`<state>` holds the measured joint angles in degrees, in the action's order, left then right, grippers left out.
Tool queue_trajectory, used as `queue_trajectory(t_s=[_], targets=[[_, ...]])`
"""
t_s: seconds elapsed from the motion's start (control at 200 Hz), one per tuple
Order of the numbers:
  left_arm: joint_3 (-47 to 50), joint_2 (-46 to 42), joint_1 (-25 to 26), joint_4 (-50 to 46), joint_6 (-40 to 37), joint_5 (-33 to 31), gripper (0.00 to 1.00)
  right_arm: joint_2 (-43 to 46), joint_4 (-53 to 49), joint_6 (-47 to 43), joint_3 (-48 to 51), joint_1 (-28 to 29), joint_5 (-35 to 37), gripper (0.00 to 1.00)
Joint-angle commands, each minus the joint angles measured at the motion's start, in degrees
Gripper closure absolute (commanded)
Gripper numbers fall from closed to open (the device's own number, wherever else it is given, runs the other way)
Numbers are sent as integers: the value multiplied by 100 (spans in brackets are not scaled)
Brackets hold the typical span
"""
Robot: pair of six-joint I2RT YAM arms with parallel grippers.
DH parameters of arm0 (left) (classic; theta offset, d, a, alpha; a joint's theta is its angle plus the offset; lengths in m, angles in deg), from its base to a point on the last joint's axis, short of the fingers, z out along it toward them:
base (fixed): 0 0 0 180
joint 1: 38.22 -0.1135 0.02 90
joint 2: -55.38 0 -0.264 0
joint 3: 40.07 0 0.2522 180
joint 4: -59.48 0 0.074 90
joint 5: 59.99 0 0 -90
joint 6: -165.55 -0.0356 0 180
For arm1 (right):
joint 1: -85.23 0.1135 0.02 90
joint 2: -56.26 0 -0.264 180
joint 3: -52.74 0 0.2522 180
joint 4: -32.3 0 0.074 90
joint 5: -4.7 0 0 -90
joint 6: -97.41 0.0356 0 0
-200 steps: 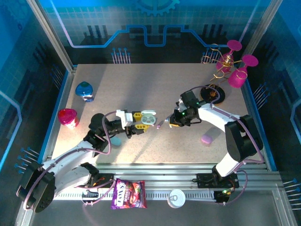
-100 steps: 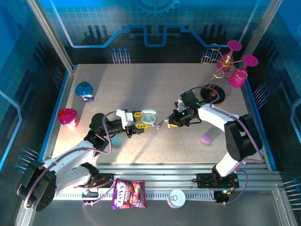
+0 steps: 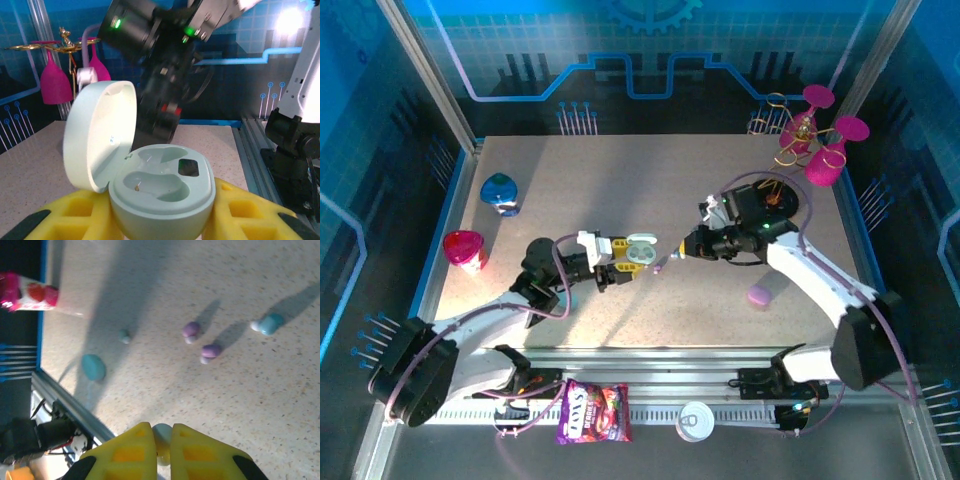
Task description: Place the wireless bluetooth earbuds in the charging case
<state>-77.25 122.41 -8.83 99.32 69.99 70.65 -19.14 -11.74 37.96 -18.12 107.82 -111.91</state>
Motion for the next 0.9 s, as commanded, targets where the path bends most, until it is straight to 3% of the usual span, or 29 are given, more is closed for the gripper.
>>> queue_trajectory(t_s=[0.0, 0.305, 0.59, 0.896], targets=[[-8, 255, -56, 741, 269, 252, 80, 577, -447, -494, -287, 93, -443, 91], [-248, 777, -136, 1139, 697, 579, 80, 1207, -30, -659, -707, 592, -1135, 91], [-329, 595, -137, 725, 780, 894, 80, 881, 167, -1147, -1037, 1314, -909, 91], [-349, 384, -138, 634, 954, 1025, 80, 712, -120, -1461, -1120, 1441, -489, 92]])
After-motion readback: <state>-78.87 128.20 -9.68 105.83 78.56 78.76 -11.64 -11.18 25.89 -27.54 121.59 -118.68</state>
